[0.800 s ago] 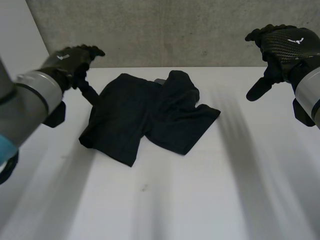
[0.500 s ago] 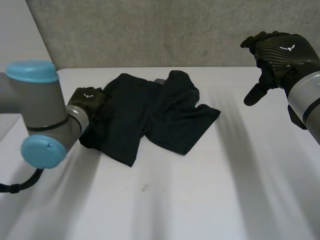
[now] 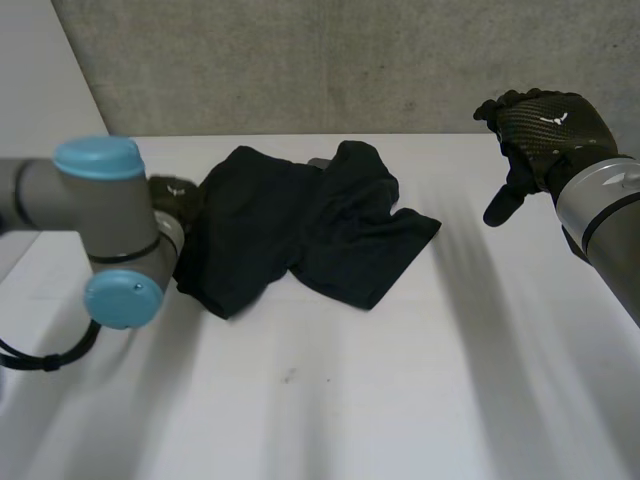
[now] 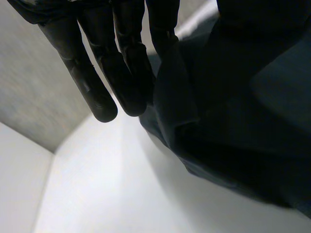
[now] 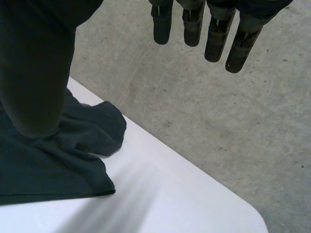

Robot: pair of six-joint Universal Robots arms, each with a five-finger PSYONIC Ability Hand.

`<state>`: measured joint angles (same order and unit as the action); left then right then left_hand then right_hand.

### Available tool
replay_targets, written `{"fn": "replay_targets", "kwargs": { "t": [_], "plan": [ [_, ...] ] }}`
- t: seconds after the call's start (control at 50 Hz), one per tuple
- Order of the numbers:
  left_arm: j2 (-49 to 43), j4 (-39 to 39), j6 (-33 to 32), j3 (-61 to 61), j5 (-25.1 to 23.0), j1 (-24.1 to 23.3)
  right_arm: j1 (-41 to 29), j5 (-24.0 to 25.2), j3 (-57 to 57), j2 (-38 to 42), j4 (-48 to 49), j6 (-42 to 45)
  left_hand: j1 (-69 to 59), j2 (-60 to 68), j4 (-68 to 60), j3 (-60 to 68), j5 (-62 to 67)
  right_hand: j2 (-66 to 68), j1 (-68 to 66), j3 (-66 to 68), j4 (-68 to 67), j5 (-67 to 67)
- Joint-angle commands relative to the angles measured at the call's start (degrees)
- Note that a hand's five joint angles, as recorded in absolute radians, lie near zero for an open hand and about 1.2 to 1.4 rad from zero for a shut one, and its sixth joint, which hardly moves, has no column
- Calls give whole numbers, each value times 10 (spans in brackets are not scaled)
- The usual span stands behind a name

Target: Fold the shorts.

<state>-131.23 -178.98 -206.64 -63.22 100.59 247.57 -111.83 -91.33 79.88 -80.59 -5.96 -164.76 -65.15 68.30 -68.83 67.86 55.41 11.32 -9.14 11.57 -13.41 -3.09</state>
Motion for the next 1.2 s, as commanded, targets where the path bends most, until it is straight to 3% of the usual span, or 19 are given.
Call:
{"fn": "replay_targets", "kwargs": {
  "t": [0.02, 0.2, 0.28, 0.46, 0.64, 0.68, 0.7, 0.74, 0.76, 0.92, 1.04, 1.2],
  "plan": [
    [196, -1, 9, -83, -2, -40, 6, 7, -1, 21, -3, 44, -149, 117, -112, 121, 146, -13, -9, -16, 34, 31],
    [338, -3, 12, -116, -1, -74, 3, 59, -15, 117, 1, 48, -149, 117, -112, 121, 146, -13, -9, -16, 34, 31],
    [368, -2, 13, -118, 0, -87, -2, 73, -42, 174, 2, 3, -149, 117, -112, 121, 146, -13, -9, -16, 34, 31],
    [397, -2, 32, -116, 0, -116, -30, 130, -129, 283, 7, -200, -149, 117, -112, 121, 146, -13, -9, -16, 34, 31],
    [392, -3, 36, -110, 0, -114, -95, 136, -191, 379, 13, -253, -149, 117, -112, 121, 146, -13, -9, -16, 34, 31],
    [389, -5, 36, -109, 0, -112, -101, 136, -191, 386, 11, -253, -149, 117, -112, 121, 146, 98, -120, 95, -77, -80],
    [388, -7, 36, -109, 0, -111, -103, 136, -191, 387, 11, -253, -149, 117, -112, 121, 146, 304, -325, 301, -283, -286],
    [385, -14, 35, -108, 0, -107, -103, 132, -187, 382, 11, -253, -149, 117, -112, 121, 146, 630, -652, 628, -609, -612],
    [384, -17, 34, -108, 0, -106, -103, 132, -186, 380, 11, -253, -149, 117, -112, 121, 146, 686, -708, 684, -665, -669],
    [339, -51, 33, -97, 0, -67, -73, 109, -122, 246, 6, -217, -149, 117, -112, 121, 146, 687, -709, 684, -666, -669],
    [263, -54, 34, -42, 1, -39, -30, 80, -35, 126, 1, -131, -149, 117, -112, 121, 146, 687, -709, 684, -666, -669],
    [163, -55, 34, 63, 2, -39, -140, 78, 27, 50, -22, -123, -149, 117, -112, 121, 146, 687, -709, 684, -666, -669]
  ]
}}
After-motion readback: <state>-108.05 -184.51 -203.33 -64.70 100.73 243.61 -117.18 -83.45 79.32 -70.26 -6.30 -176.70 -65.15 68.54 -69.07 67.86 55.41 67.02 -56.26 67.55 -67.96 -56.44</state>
